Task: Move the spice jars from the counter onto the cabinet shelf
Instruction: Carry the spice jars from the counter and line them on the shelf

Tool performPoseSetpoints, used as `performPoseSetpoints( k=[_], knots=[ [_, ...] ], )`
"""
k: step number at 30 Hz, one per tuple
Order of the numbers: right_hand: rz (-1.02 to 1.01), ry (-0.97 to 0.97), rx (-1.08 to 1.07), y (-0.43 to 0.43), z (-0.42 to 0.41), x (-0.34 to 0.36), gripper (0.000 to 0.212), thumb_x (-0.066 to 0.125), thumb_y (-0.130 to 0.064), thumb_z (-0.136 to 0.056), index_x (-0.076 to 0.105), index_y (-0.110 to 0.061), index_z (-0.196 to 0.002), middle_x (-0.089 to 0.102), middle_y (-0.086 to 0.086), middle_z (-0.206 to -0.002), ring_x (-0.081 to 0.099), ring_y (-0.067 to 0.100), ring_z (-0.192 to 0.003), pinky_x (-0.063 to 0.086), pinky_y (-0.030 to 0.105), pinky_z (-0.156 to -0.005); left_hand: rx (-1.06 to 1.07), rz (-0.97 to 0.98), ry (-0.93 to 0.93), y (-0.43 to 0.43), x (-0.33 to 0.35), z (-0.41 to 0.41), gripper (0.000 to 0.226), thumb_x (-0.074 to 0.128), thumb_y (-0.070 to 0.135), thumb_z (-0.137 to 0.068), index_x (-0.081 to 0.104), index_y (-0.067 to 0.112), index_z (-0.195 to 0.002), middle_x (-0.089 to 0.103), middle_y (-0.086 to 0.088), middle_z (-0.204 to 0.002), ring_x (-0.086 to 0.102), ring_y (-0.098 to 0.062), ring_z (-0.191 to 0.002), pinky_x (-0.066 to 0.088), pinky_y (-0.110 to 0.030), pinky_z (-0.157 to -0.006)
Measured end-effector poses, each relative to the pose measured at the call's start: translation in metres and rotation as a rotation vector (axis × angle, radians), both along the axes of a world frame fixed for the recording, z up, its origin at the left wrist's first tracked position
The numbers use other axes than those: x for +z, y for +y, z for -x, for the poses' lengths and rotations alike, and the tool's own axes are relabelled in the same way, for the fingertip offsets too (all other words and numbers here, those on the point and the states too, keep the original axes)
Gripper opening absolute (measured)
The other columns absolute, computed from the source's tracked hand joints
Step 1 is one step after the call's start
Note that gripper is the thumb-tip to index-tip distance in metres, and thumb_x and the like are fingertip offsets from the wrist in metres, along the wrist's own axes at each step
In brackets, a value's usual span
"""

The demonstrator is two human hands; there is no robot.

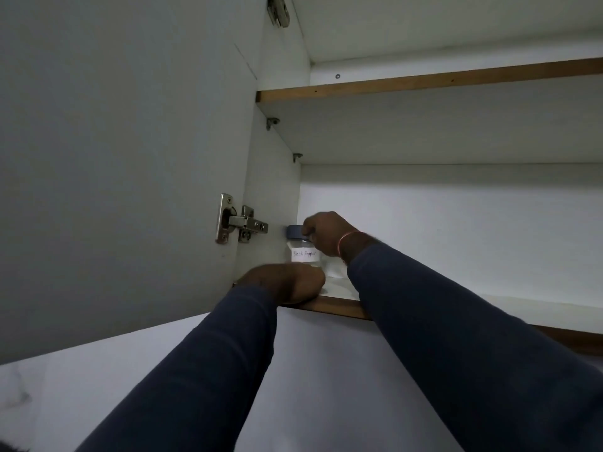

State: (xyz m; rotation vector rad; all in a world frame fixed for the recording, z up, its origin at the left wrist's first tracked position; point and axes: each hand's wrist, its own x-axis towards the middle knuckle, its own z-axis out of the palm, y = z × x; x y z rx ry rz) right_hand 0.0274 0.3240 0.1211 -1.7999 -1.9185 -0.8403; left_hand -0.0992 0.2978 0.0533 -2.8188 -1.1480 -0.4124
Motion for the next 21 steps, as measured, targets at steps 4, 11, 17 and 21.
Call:
performPoseSetpoints(
  k=[4,11,17,21],
  knots=[
    [0.059,-0.003,-0.028,-0.0006,-0.0073,0.0006,0.035,0.049,0.0,-0.087,0.067,-0.005,-0.117,0.065,0.013,-0.122,0.059,0.033,-0.113,0.047,0.034,-0.097,-0.03,0.01,0.062,-0.0115,0.0073,-0.0037,0.039,0.026,0.017,-0.105,0.049,-0.011,-0.121,0.051,-0.026,-0.129,0.05,-0.036,-0.119,0.037,-0.034,-0.098],
    [0.059,0.03,0.0,-0.0009,-0.0092,-0.0004,0.037,0.048,0.003,-0.085,0.069,-0.005,-0.114,0.066,0.013,-0.12,0.059,0.032,-0.111,0.047,0.03,-0.094,-0.031,-0.028,0.073,-0.0077,0.0051,-0.0024,0.037,0.027,0.018,-0.105,0.049,-0.007,-0.122,0.052,-0.025,-0.129,0.051,-0.034,-0.117,0.038,-0.033,-0.097],
    [0.096,0.012,0.004,0.0005,-0.0065,-0.0024,0.034,0.045,0.004,-0.088,0.069,-0.002,-0.112,0.065,0.017,-0.117,0.06,0.034,-0.109,0.046,0.029,-0.087,-0.006,-0.014,-0.032,-0.0029,0.0017,-0.0006,0.032,0.029,0.015,-0.104,0.051,-0.004,-0.119,0.054,-0.024,-0.126,0.053,-0.033,-0.113,0.041,-0.034,-0.095],
    [0.131,-0.018,0.008,0.0004,-0.0015,-0.0035,0.036,0.041,0.002,-0.094,0.064,-0.002,-0.122,0.062,0.021,-0.123,0.056,0.033,-0.115,0.044,0.03,-0.087,-0.013,-0.009,-0.037,-0.0077,0.0029,-0.0015,0.033,0.029,0.013,-0.103,0.05,-0.005,-0.119,0.053,-0.025,-0.127,0.053,-0.033,-0.114,0.04,-0.033,-0.094]
  ],
)
